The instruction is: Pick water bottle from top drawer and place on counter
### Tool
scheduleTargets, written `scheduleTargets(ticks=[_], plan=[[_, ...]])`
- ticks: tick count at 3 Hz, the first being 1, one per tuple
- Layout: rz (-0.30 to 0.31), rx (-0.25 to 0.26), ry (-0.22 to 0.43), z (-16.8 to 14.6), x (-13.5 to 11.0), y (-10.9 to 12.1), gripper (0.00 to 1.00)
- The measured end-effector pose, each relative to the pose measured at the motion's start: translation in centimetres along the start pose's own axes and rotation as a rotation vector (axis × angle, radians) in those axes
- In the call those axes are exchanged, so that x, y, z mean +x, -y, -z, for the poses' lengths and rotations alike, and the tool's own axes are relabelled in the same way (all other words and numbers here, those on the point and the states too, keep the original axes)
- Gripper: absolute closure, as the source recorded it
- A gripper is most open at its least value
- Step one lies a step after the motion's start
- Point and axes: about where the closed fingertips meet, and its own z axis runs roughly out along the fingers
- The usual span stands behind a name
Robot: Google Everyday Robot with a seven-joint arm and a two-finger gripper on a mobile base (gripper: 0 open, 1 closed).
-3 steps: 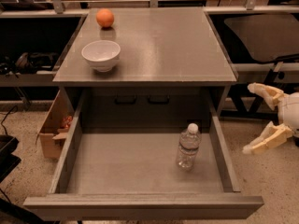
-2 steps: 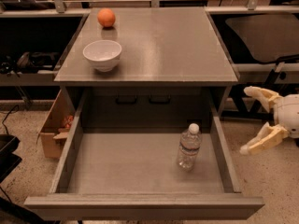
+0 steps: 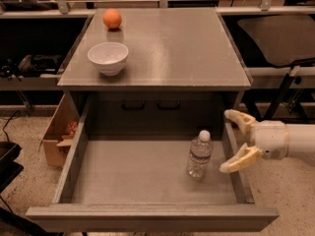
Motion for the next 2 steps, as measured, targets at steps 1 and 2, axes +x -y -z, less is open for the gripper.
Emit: scheduleTargets(ticks=[1, 2], plan=[[0.007, -0.049, 0.073, -3.4, 0.0, -1.3, 0.00], [0.002, -0.078, 0.112, -5.5, 0.6, -2.3, 0.00]])
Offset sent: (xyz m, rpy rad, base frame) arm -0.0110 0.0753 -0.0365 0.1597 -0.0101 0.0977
